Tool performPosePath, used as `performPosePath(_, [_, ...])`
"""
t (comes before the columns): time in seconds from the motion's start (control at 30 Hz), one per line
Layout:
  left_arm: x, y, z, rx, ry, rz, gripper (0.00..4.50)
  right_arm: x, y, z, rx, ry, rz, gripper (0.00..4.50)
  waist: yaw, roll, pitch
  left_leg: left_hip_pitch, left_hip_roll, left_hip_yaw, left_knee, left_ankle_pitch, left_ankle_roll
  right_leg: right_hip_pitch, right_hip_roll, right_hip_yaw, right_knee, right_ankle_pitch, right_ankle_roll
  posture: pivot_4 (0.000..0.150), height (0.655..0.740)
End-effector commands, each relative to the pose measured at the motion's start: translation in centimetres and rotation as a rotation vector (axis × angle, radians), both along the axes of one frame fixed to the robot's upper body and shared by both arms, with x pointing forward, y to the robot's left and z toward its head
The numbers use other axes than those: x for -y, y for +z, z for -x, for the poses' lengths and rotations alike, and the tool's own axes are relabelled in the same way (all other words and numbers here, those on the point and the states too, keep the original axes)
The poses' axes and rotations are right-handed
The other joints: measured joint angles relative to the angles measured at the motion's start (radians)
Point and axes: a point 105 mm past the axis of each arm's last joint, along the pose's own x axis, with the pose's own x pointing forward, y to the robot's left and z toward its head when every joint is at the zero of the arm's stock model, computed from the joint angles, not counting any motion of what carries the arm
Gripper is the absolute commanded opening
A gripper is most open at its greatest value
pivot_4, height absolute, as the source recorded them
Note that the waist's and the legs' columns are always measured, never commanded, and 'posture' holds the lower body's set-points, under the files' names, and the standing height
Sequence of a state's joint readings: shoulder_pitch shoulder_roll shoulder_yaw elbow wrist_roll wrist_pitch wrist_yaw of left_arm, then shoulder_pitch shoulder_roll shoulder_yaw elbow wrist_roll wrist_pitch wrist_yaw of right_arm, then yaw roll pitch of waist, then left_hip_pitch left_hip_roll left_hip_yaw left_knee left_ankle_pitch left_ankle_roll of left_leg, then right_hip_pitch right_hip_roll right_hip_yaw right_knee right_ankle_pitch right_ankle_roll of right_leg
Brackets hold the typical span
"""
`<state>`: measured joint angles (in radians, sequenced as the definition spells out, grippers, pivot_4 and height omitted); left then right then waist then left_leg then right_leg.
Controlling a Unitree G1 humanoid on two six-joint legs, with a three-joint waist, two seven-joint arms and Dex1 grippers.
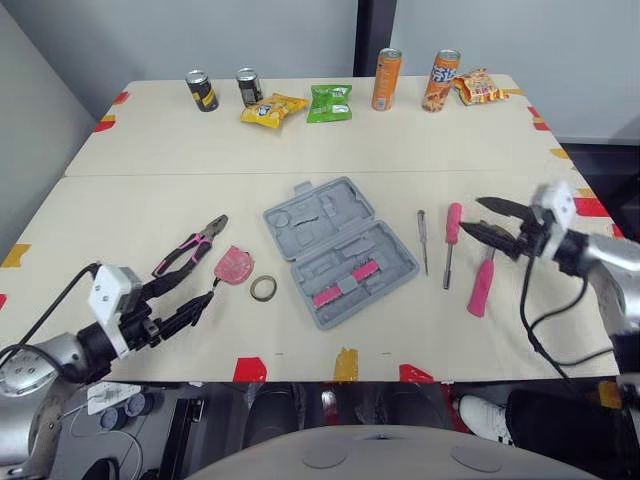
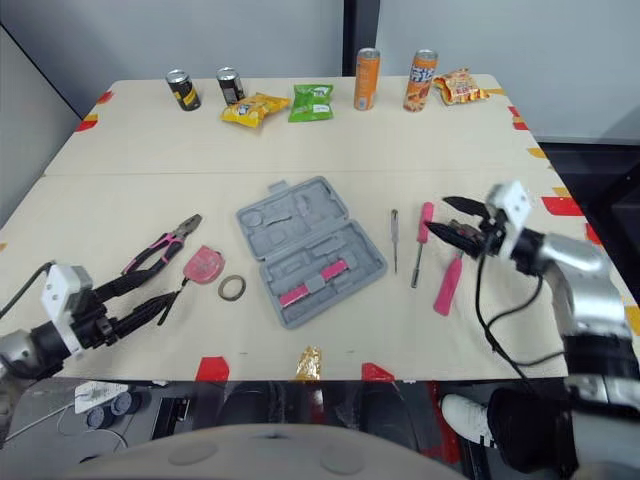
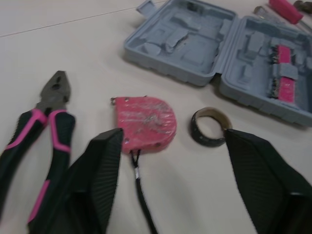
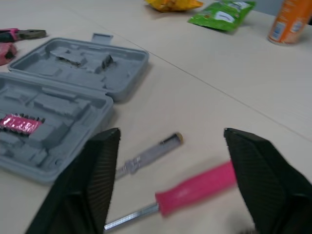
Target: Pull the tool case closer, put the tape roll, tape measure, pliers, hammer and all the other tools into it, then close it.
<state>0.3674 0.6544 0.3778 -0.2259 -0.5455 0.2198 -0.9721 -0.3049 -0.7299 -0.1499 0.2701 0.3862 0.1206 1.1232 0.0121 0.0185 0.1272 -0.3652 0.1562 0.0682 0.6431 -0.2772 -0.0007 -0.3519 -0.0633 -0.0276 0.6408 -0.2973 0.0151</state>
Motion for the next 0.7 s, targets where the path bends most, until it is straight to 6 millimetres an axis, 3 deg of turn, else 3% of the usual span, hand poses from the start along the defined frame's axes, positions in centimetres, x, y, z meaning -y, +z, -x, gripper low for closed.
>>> performPosePath(0.03, [0.4, 0.2, -1.1, 0.006, -0.049, -0.021, 1.93, -2.2, -0.1, -1.3, -0.030, 0.076, 0.087, 2.00, 0.000, 0.000, 0.000, 0.000, 0.000, 0.000, 0.000, 0.000, 0.000, -0.001, 0.000, 0.000, 0.001, 0.001, 0.002, 0.150, 0.7400])
performPosePath(0.2, [2.0, -0.4, -2.5, -0.019, -0.131, -0.014, 0.16, -5.7, -0.4, -3.4, -0.077, 0.173, 0.186, 0.29, -0.006, 0.000, 0.000, -0.001, -0.002, 0.002, -0.001, 0.004, -0.007, -0.007, 0.001, 0.002, 0.007, 0.001, 0.002, 0.150, 0.7400])
performPosePath(0.23, [2.3, -0.6, -2.7, -0.025, -0.146, -0.013, 0.00, -6.2, -0.3, -3.9, -0.076, 0.171, 0.197, 0.04, -0.007, 0.000, 0.000, -0.001, -0.002, 0.002, -0.002, 0.007, -0.012, -0.008, 0.002, 0.002, 0.008, 0.001, 0.002, 0.150, 0.7400])
performPosePath(0.4, [3.5, -1.3, -3.9, -0.039, -0.199, -0.011, 0.00, -8.2, -1.2, -5.4, -0.075, 0.223, 0.324, 0.04, -0.004, 0.000, 0.000, -0.003, -0.001, 0.006, -0.004, 0.013, -0.024, -0.013, 0.002, 0.004, 0.015, 0.002, 0.004, 0.150, 0.7400])
performPosePath(0.7, [5.4, -2.1, -5.3, -0.068, -0.266, 0.002, 0.00, -10.8, -1.8, -6.8, -0.095, 0.311, 0.401, 0.04, -0.003, -0.001, 0.000, -0.003, 0.005, 0.018, -0.005, 0.012, -0.029, -0.017, 0.002, 0.004, 0.021, 0.002, 0.003, 0.150, 0.7400])
